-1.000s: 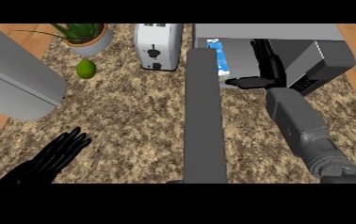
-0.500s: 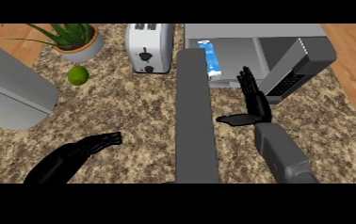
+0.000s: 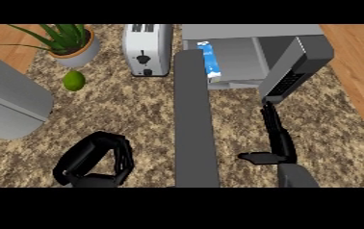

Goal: Pick up the milk, place it into the microwave and close the microwave

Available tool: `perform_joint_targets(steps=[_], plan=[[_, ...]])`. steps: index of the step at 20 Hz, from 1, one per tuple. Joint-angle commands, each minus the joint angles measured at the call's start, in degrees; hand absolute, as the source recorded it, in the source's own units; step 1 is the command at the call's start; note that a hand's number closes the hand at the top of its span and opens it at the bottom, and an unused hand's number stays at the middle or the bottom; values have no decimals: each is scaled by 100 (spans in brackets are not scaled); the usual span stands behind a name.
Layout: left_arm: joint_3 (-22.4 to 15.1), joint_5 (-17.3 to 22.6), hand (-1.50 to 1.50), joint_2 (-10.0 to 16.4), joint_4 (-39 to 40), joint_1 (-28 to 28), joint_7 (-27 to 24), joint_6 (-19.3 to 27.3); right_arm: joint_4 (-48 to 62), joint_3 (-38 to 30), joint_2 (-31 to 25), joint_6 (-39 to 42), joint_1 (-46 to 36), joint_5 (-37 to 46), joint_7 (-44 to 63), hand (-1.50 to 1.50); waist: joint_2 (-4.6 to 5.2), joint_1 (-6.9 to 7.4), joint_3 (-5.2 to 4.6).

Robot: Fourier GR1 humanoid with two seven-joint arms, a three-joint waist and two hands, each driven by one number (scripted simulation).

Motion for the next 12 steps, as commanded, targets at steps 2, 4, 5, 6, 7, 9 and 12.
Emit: perform_joint_targets(steps=[2,4,5,6,7,9,12], plan=[[-272,-569,150,97,507,-269,-292,37,-961,-30,-397,532,955,-269,-16,-150,-9,-101,-13],[-628,-988,150,1,710,-572,-404,565,-1337,78,-275,474,1471,-257,-115,-150,9,-136,-14],[-567,-1071,150,1,958,-700,-632,411,-1626,48,-496,684,1634,-353,-8,-150,25,-94,-13],[-846,-1158,150,1,1171,-847,-700,657,-1848,179,-268,599,1957,-306,-153,-150,38,-78,-9],[-956,-1288,150,1,1168,-766,-782,779,-2126,118,-369,794,2277,-464,-131,-150,38,-28,-5],[-1169,-1193,150,1,1465,-953,-898,998,-2836,229,-338,856,2740,-570,42,-150,46,-14,-6],[-1706,-1510,150,1,1665,-915,-1361,1622,-3610,209,-694,1409,3331,-907,216,-150,54,24,-4]])
